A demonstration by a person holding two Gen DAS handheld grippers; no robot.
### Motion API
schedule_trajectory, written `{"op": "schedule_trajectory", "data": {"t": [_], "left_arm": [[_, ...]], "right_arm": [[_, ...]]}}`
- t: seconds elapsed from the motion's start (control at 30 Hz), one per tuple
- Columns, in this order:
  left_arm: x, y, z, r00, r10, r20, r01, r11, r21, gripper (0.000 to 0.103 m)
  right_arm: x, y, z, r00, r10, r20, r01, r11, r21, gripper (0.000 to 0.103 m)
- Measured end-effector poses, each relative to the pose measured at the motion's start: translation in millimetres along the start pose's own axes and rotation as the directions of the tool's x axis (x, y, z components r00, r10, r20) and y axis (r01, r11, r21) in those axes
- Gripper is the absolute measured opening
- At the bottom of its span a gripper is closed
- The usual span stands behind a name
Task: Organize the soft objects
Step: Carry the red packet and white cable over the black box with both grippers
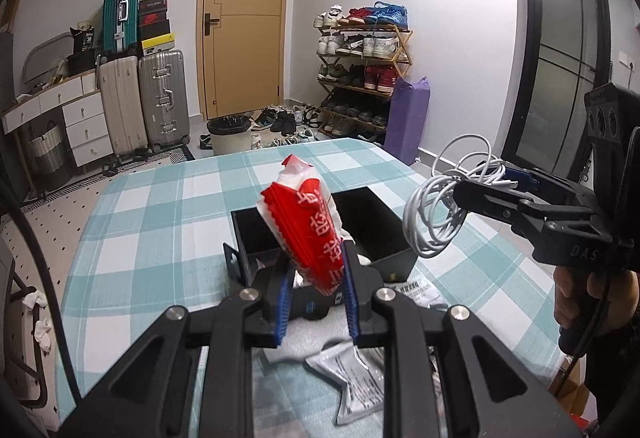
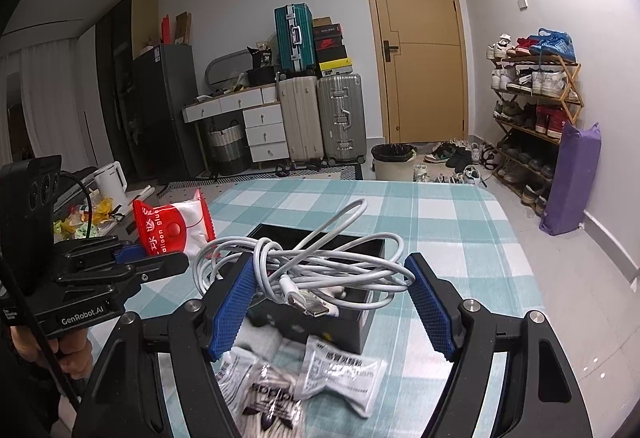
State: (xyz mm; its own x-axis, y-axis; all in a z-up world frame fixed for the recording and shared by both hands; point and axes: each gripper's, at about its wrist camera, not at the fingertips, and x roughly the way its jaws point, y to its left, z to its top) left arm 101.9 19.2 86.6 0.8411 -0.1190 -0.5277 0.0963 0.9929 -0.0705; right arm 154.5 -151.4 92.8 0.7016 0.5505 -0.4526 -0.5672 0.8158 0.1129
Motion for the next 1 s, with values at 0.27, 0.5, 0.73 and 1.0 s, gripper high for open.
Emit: {"op": "schedule_trajectory", "data": {"t": [0.27,0.5,0.73,1.0], "left_arm": [[23.1,5.6,7.7,1.0,0.006,-0.021,-0.007,1.0,-0.016,0.02],[47.4,8.0,7.2,0.998,0.018,-0.054,-0.019,1.0,-0.011,0.02],[67.0,9.0,1.7,0.995,0.043,-0.086,-0.043,0.999,0.001,0.02],[81.9,12.5,-2.3,0.992,0.043,-0.115,-0.044,0.999,0.001,0.02]], "right_arm": [[27.2,-6.2,10.5,0.999,-0.015,-0.031,0.014,1.0,-0.02,0.076],[54.5,-7.1,10.3,0.996,-0.056,-0.065,0.053,0.997,-0.05,0.076],[82.9,-2.1,9.8,0.99,-0.101,-0.096,0.09,0.99,-0.112,0.076],[108.4,6.8,4.4,0.984,-0.136,-0.116,0.111,0.973,-0.204,0.076]]}}
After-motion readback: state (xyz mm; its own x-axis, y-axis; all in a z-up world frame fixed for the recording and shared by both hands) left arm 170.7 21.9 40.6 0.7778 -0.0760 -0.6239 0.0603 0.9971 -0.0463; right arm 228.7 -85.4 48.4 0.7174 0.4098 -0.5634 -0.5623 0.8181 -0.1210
